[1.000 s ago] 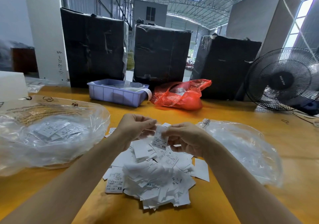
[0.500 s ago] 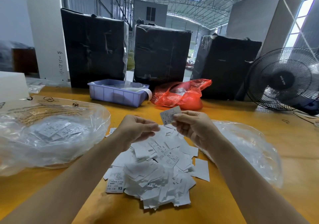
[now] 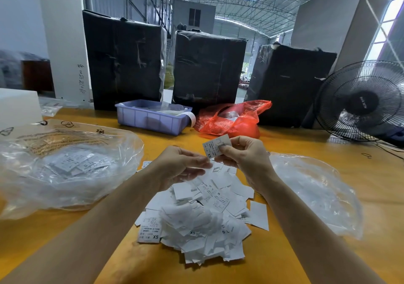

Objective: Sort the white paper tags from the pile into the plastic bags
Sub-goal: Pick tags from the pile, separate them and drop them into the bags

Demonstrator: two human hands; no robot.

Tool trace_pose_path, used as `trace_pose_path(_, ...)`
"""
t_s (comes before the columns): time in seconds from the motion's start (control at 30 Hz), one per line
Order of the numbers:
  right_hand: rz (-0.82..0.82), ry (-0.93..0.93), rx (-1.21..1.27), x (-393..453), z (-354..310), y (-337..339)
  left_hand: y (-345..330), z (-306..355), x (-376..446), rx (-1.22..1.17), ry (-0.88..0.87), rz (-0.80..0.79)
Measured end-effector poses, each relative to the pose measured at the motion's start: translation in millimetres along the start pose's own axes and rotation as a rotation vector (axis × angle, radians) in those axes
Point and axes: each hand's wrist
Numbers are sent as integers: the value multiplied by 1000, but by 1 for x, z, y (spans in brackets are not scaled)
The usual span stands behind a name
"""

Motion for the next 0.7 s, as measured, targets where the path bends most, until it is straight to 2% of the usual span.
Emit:
trace_pose_path(0.27,-19,105,-85,-2,-1,-2,1,-1,1,11,9,-34)
trace_pose_path(0.5,17,105,-28,-1,-1,-2,3,-2,4,10,6,-34)
trace_pose_path(0.7,-5,114,-109,-1,2,-2,5,-3,6,-13,8,-43)
Point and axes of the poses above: each hand's wrist, its own x-axis towards the middle knuckle, its own y-axis out of the back of the hand, z = x × y, and after that the axes turned 7 degrees about y, right-handed
